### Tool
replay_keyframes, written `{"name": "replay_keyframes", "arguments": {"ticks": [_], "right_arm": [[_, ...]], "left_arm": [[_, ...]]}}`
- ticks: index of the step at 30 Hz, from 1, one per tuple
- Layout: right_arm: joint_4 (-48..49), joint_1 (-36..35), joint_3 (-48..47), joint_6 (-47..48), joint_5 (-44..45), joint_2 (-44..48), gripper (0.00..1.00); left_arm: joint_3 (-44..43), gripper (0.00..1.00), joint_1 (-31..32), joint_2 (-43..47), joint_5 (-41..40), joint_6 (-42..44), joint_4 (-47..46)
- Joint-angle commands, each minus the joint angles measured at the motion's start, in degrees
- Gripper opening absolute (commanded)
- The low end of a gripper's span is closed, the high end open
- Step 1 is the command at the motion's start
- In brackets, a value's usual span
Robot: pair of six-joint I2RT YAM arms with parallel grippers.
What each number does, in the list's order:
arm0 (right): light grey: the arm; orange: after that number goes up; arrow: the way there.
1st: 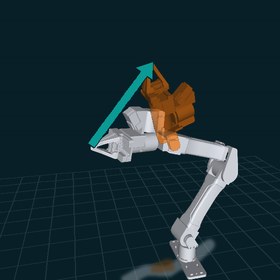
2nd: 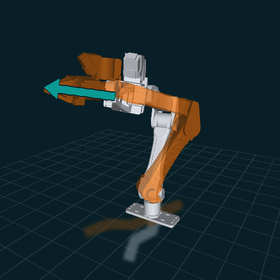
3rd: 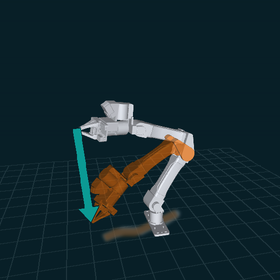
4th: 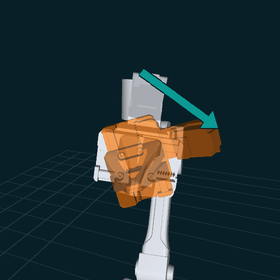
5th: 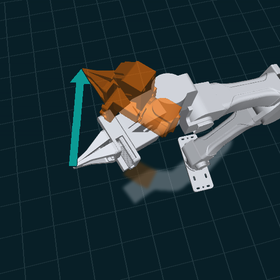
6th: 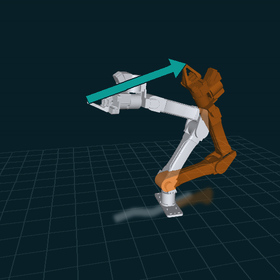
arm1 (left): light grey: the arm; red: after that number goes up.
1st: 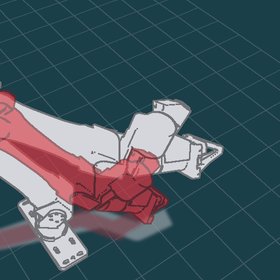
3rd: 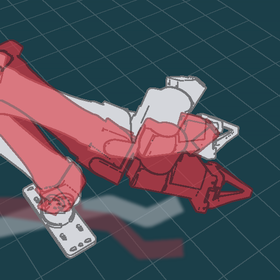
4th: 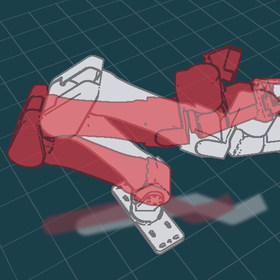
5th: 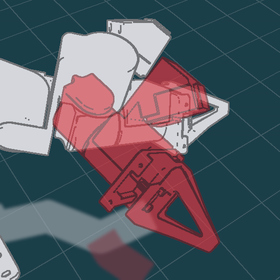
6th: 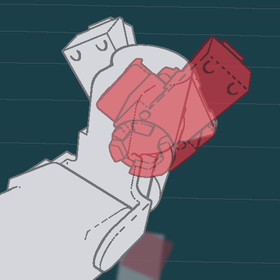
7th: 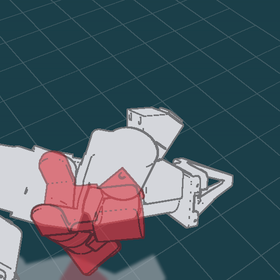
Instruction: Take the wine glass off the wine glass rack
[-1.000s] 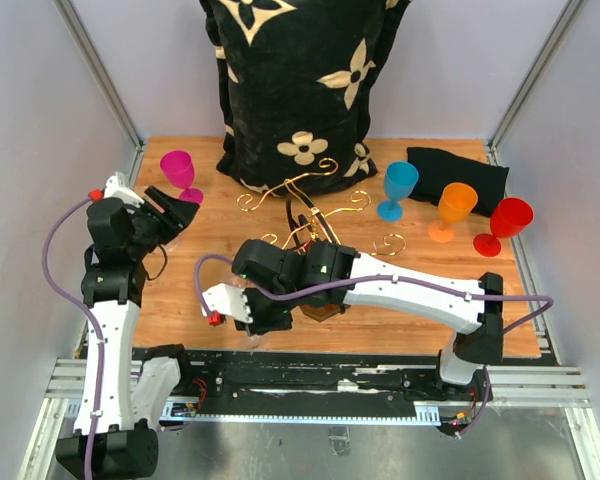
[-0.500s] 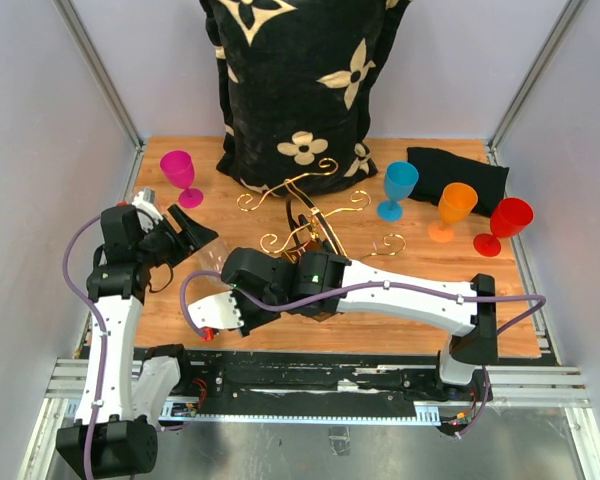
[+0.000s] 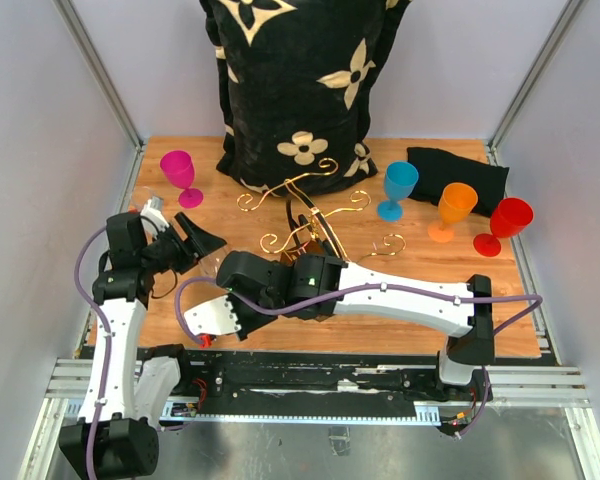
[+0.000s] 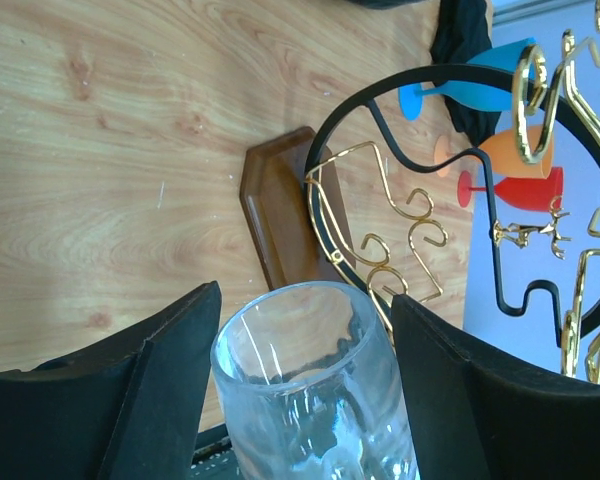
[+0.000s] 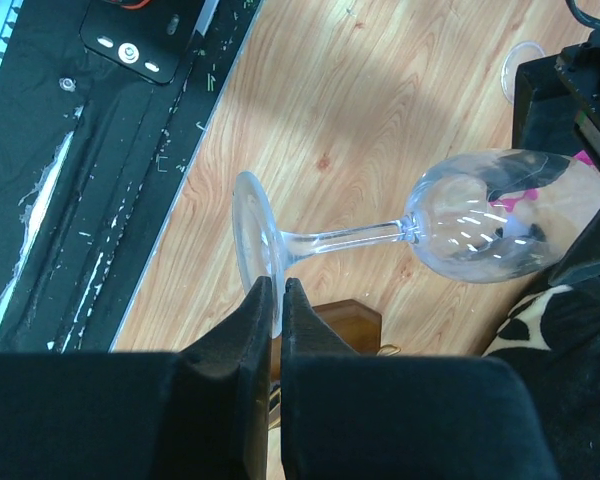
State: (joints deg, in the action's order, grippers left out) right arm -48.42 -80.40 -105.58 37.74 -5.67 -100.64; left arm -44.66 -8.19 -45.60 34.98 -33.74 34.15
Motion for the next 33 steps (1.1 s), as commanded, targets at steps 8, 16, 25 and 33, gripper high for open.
{"name": "replay_keyframes", "arguments": {"ticks": [8, 16, 25, 33], "right_arm": [[7.2, 1.3, -1.1, 3.8, 8.7, -2.4, 0.01], [9.2, 1.6, 0.3, 4.3, 9.6, -1.0, 0.01], [9.1, 1.9, 1.4, 4.0, 8.6, -0.8, 0.01], [9.1, 1.9, 4.0, 3.2, 5.6, 1.4, 0.01]], "left_arm": [[1.8, 0.73, 0.3, 0.3, 10.4, -1.6, 0.5], [0.9, 0.83, 0.5, -1.0, 12.9, -2.4, -0.8], [0.9, 0.72, 0.7, -0.8, 11.6, -1.5, 0.0], [-3.4, 0.76, 0.6, -2.4, 9.3, 0.0, 1.1]]}}
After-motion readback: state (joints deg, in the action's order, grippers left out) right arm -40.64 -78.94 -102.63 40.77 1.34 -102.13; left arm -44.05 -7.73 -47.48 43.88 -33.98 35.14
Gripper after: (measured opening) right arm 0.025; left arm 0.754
